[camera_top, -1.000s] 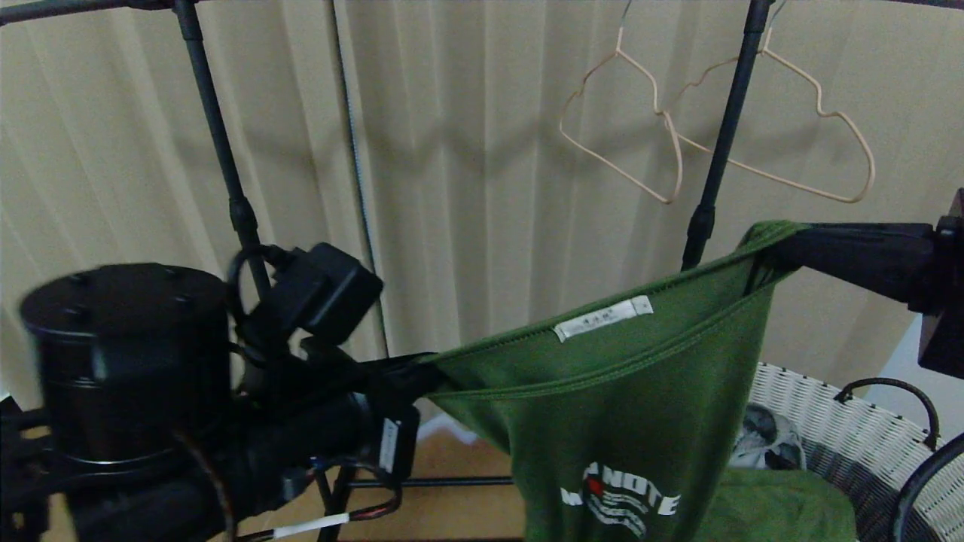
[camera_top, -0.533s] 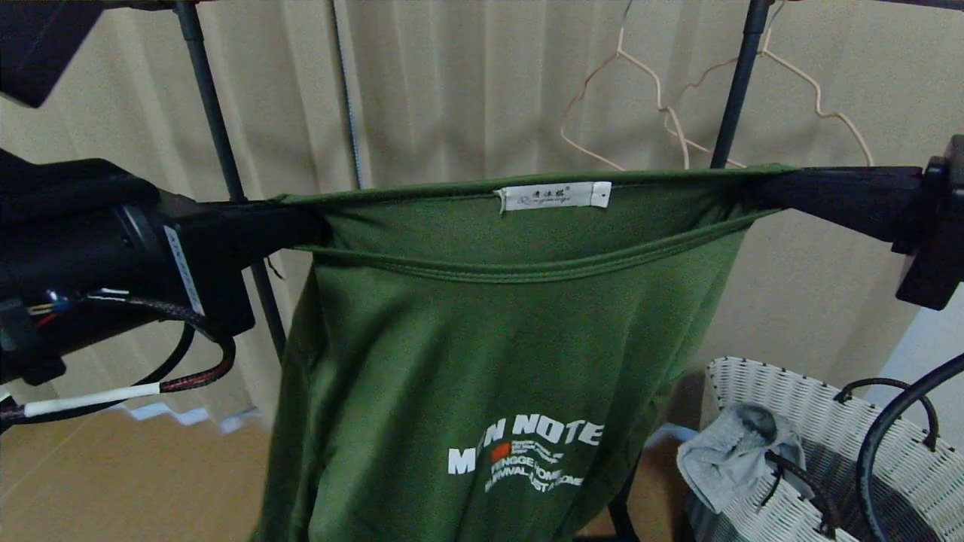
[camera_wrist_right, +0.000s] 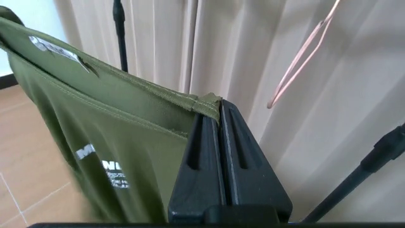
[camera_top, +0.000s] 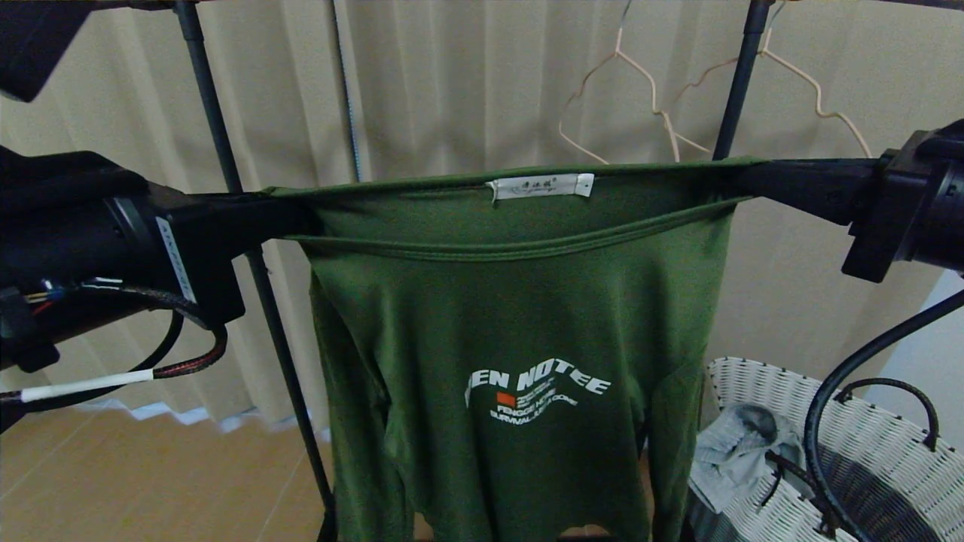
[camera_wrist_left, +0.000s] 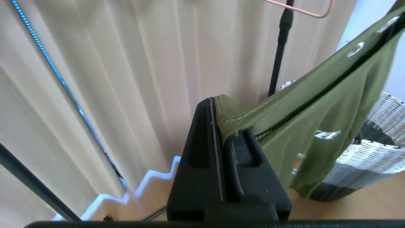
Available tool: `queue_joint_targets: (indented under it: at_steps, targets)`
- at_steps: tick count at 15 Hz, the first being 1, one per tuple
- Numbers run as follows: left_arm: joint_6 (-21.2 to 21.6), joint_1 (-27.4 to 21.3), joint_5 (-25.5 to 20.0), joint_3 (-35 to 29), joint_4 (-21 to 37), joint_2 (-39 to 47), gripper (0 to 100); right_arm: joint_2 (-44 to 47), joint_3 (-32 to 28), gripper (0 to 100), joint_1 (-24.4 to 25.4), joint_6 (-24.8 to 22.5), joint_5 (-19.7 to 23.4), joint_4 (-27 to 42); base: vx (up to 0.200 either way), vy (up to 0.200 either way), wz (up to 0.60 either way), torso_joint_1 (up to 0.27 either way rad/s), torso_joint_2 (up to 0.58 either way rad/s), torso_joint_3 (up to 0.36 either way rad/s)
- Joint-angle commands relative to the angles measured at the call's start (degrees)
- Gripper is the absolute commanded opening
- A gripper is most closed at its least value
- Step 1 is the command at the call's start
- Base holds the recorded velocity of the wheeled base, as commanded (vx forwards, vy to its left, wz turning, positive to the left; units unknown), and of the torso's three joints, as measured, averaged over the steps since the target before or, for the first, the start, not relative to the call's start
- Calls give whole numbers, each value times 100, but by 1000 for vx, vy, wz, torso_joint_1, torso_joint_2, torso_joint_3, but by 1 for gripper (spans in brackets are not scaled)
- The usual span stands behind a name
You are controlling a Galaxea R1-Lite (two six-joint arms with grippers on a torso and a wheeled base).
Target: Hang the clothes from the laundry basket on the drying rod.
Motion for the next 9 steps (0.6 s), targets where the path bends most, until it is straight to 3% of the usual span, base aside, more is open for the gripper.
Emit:
queue_joint_targets:
  at_steps: [1,4,9]
  targets:
    - [2,0,0,15,-11,-12,0,100,-5,0,1,-2,2,-7,0,0,0,0,0,0]
    - [2,-8,-27,-28,-20,14,0,100,21,0,-26,-2,-7,-16,0,0,0,0,0,0]
    - [2,-35,-44,-846,-28,366,0,109,-216,0,-166,-2,2,-157,0,0,0,0,0,0]
